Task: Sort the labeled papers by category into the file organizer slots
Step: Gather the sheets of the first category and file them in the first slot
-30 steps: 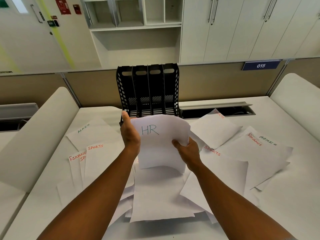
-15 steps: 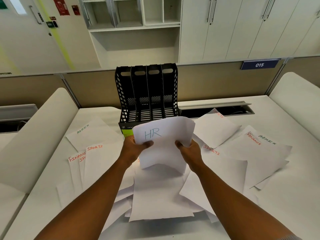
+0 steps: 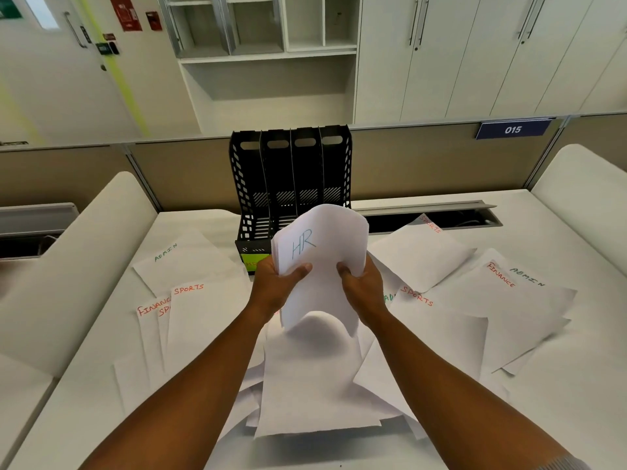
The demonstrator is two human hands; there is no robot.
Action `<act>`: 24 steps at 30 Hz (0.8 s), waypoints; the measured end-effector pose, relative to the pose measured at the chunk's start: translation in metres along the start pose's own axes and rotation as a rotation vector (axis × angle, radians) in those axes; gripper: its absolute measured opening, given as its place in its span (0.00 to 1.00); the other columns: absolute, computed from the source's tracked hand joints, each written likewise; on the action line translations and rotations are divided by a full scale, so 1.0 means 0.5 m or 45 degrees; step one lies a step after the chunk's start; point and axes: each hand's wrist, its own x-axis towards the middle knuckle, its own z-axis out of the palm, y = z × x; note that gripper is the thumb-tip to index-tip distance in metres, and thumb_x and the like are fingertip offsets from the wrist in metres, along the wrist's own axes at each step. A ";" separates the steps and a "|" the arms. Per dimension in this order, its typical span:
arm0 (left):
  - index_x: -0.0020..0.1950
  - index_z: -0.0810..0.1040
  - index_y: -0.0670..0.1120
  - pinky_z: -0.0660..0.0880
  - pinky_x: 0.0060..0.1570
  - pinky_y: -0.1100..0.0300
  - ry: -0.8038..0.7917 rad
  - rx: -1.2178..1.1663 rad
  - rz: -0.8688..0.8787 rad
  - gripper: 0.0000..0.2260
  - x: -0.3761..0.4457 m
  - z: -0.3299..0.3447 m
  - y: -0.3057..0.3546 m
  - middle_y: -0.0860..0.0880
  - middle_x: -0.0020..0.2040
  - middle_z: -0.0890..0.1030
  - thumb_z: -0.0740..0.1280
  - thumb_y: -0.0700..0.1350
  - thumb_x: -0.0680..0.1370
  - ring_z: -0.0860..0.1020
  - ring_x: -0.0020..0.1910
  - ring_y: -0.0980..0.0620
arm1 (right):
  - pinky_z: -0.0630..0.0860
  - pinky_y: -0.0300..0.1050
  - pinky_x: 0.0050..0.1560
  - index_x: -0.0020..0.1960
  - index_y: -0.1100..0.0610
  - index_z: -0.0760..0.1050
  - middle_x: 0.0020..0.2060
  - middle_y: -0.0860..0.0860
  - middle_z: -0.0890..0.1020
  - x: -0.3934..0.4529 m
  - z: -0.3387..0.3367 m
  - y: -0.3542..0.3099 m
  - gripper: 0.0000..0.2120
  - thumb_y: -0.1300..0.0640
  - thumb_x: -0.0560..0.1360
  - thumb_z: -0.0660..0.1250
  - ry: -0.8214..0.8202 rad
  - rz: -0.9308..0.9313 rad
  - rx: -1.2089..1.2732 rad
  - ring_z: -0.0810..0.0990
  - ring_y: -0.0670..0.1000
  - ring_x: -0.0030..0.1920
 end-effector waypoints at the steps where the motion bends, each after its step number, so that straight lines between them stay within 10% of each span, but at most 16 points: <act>1: 0.60 0.76 0.51 0.83 0.45 0.52 -0.023 0.010 -0.015 0.20 -0.001 0.001 -0.004 0.47 0.52 0.81 0.75 0.50 0.71 0.82 0.49 0.47 | 0.79 0.50 0.52 0.67 0.52 0.69 0.55 0.50 0.79 0.000 -0.001 0.002 0.19 0.55 0.77 0.67 -0.011 -0.014 -0.043 0.79 0.52 0.52; 8: 0.69 0.72 0.42 0.76 0.59 0.47 -0.210 0.246 -0.206 0.23 -0.018 -0.005 -0.064 0.42 0.60 0.79 0.70 0.48 0.76 0.77 0.59 0.41 | 0.77 0.52 0.56 0.65 0.57 0.71 0.57 0.56 0.80 -0.011 -0.025 0.053 0.16 0.60 0.77 0.64 -0.067 0.053 -0.293 0.80 0.59 0.55; 24: 0.58 0.76 0.49 0.78 0.47 0.55 0.137 0.174 -0.067 0.15 0.037 -0.044 -0.080 0.50 0.48 0.80 0.69 0.54 0.76 0.79 0.49 0.46 | 0.76 0.46 0.45 0.52 0.61 0.79 0.45 0.55 0.83 0.032 -0.035 0.038 0.10 0.54 0.77 0.66 0.071 -0.087 -0.449 0.79 0.53 0.43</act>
